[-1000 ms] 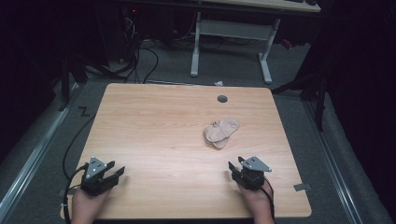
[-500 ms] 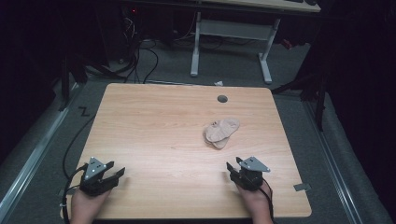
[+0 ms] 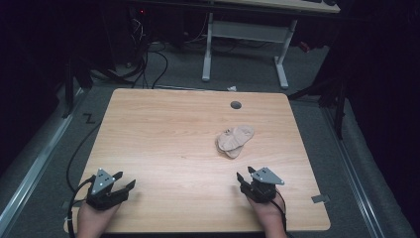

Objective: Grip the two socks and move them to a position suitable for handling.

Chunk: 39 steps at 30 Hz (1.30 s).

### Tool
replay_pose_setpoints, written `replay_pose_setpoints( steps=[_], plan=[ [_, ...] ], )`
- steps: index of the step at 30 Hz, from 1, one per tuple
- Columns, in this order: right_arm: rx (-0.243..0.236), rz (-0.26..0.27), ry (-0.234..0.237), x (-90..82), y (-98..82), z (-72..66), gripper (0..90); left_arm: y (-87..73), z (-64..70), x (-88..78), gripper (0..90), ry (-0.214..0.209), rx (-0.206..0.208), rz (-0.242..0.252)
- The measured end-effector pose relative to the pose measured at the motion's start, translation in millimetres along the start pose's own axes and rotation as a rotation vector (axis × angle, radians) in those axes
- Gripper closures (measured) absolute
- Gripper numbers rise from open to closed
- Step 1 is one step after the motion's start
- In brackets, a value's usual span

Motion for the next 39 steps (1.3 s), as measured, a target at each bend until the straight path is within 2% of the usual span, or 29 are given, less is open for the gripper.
replay_pose_setpoints(
  steps=[2,5,7,9,16,21,26,32,34,39],
  plan=[
    [-0.003,0.010,0.014,-0.1,3.8,-2.0,50.2,0.1,-2.5,0.3,40.3,-0.001,-0.015,0.004],
    [0.020,0.005,0.050,5.2,9.7,-3.1,47.8,-0.7,-7.7,4.0,40.0,-0.008,-0.046,-0.004],
    [0.025,-0.006,0.053,9.8,14.0,-3.1,46.8,-1.8,-10.0,6.2,39.5,-0.009,-0.057,-0.006],
    [0.008,-0.013,0.051,13.7,19.1,-1.8,46.0,-2.8,-10.5,5.8,39.2,-0.017,-0.059,-0.008],
    [-0.020,-0.044,0.048,26.3,34.5,-2.1,44.7,-1.9,-9.9,2.5,38.9,-0.015,-0.044,0.003],
    [-0.013,-0.062,0.045,34.0,42.4,0.6,44.6,-1.9,-8.6,4.2,38.7,-0.022,-0.042,0.000],
    [-0.010,-0.095,0.040,49.4,55.4,6.8,42.8,-2.8,-7.4,4.9,38.8,-0.022,-0.034,-0.004],
    [-0.033,-0.143,0.031,67.1,62.2,11.0,41.9,-2.7,-8.6,4.5,38.6,-0.018,-0.033,0.000],
    [-0.042,-0.158,0.030,72.4,63.5,12.8,41.3,-4.0,-8.8,5.4,37.4,-0.010,-0.020,-0.011],
    [-0.036,-0.181,0.030,84.3,67.1,16.1,40.7,-3.6,-8.7,5.5,37.3,-0.010,-0.020,-0.008]
  ],
)
Point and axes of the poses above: each handheld gripper's, and its own axes: x roughly forward along the jaws, y roughly out of its top, z roughly to its right, the point moved 8 cm from there along x, roughly forward along the jaws, and after that the axes turned 3 degrees about y, right-handed, at the moved point
